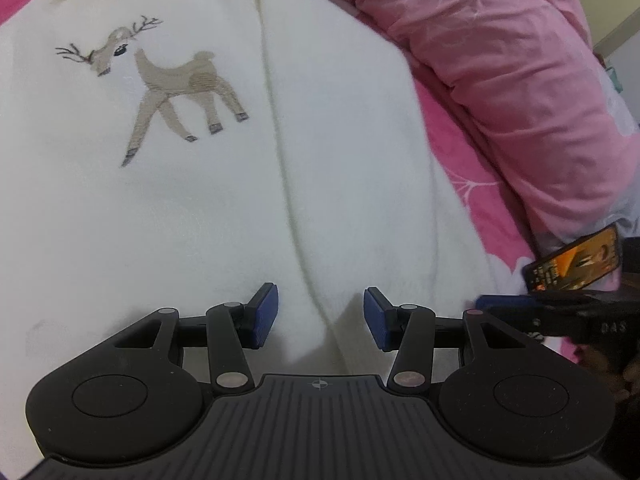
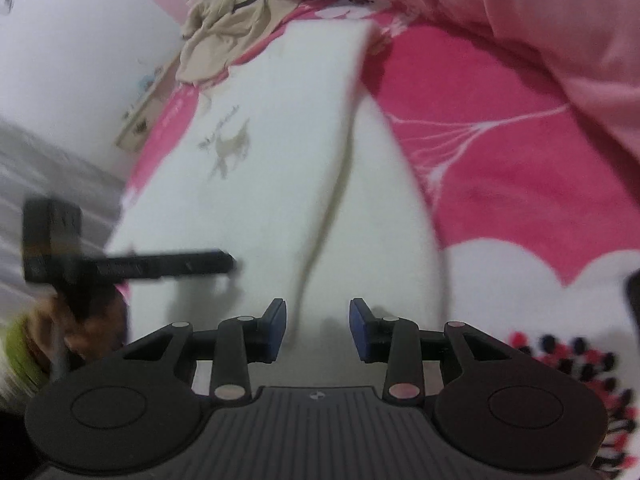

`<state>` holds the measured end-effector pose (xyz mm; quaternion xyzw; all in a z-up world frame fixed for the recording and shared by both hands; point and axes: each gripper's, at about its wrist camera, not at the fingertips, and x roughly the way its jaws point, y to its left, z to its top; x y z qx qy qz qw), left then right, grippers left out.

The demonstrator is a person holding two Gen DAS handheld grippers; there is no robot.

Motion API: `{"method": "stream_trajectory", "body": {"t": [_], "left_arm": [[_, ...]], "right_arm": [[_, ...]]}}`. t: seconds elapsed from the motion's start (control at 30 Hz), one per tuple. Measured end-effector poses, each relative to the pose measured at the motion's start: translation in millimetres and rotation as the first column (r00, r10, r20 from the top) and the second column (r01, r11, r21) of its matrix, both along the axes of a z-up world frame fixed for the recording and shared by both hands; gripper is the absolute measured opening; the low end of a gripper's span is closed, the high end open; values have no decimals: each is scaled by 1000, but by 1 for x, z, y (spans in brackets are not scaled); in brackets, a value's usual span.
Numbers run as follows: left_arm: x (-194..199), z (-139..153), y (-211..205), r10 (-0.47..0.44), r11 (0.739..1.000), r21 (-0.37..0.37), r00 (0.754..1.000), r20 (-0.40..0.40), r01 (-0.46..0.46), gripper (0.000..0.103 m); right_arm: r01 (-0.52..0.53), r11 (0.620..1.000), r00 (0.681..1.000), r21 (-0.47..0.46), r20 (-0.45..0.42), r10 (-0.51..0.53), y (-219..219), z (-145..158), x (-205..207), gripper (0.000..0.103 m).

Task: Fold clothes
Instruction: 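Grasp the sweater side edge with both grippers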

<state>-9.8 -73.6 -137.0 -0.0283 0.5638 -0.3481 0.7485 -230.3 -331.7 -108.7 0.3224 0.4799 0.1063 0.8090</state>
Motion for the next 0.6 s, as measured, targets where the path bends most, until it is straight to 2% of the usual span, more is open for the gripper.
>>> {"method": "stream_trajectory", "body": {"t": [0.17,0.3,0.37,0.43,0.53,0.6], "left_arm": [[-1,0,0,16,998,-55,999,-29,-17,47],[-5,-3,-9,1,1000,-9,1000,1,-1,43],[-7,-3,-12,10,1000,4,1000,16,-10,36],[-7,-3,-14,22,1000,10,1000,21,-22,25],[-8,-3,-14,46,999,9,999,14,-46,19],[-9,-3,-15,62,998,8,998,9,-62,14]], "right_arm": [[-6,997,999,81,-35,9,6,-15,15,39],[-10,995,998,101,-65,17,13,-27,22,39],[-13,994,998,104,-65,19,16,-31,21,39],[-21,996,998,92,-60,26,20,-31,19,39],[-32,997,998,75,-52,36,25,-32,17,38],[-40,997,998,63,-48,43,29,-32,15,34]]}}
